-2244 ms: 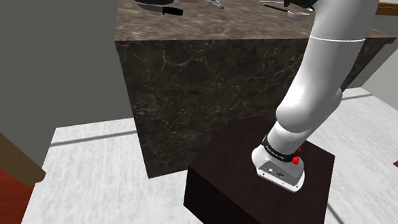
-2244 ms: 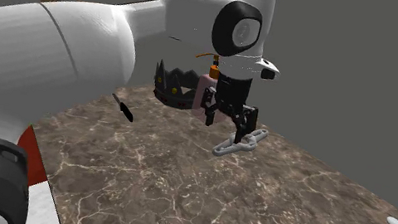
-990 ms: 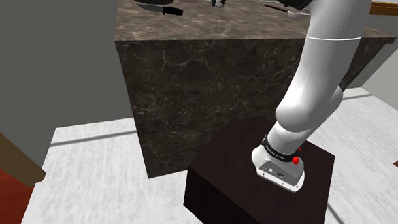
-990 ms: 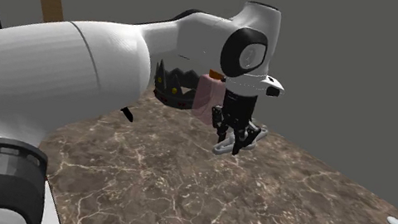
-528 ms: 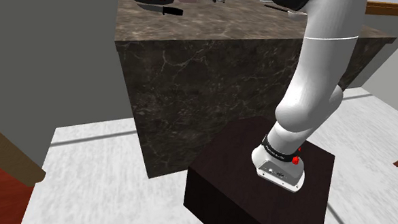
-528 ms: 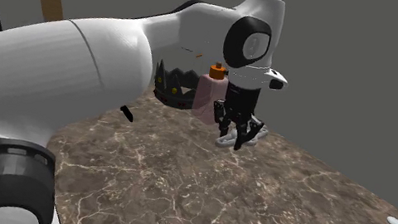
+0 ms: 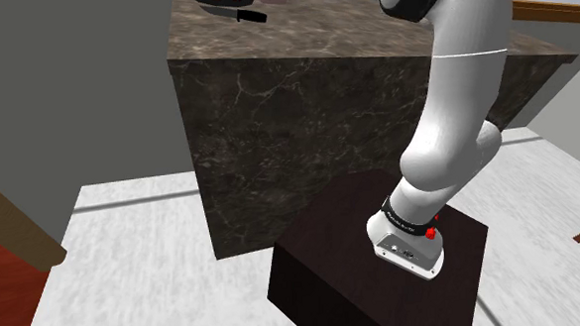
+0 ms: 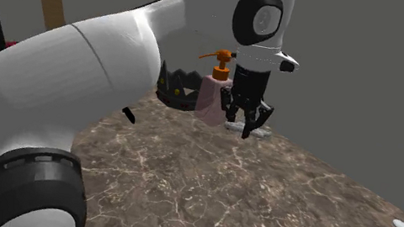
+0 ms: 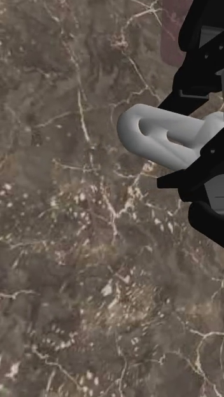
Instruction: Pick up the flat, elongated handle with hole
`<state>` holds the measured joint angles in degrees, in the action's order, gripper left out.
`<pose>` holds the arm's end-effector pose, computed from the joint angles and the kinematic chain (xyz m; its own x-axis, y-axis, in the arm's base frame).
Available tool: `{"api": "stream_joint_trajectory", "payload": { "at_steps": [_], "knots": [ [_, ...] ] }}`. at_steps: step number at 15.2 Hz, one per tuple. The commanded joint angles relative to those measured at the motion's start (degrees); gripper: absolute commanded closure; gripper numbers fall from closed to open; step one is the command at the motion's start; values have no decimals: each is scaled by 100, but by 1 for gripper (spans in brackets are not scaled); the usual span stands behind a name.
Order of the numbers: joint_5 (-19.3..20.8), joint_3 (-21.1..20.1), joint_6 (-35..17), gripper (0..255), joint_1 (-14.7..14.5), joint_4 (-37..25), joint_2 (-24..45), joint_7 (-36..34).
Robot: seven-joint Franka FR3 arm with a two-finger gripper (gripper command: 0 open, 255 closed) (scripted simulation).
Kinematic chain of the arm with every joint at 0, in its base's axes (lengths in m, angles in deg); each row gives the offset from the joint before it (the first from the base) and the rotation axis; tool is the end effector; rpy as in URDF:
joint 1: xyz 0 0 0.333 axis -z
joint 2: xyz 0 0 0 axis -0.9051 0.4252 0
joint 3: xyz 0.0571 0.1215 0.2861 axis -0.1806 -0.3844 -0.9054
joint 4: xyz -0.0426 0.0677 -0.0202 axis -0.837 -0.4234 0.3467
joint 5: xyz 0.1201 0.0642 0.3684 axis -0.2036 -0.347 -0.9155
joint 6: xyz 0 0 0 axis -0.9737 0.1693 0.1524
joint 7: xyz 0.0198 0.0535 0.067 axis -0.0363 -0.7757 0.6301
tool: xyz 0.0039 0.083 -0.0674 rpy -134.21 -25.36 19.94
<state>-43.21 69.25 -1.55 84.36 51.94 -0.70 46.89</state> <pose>0.5608 -0.3036 0.6717 0.8713 -0.4905 0.0153 -0.4906 -0.8714 0.0047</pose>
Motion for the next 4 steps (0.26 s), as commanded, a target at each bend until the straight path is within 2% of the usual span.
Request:
{"api": "stream_joint_trajectory", "payload": {
  "at_steps": [1, 2, 4],
  "knots": [
    [-62, -7, 326, 255, 84, -545, 223, 3],
    [-112, -17, 545, 255, 153, -955, 413, -1],
    [-119, -22, 582, 255, 167, -1026, 446, -2]
  ]
}}
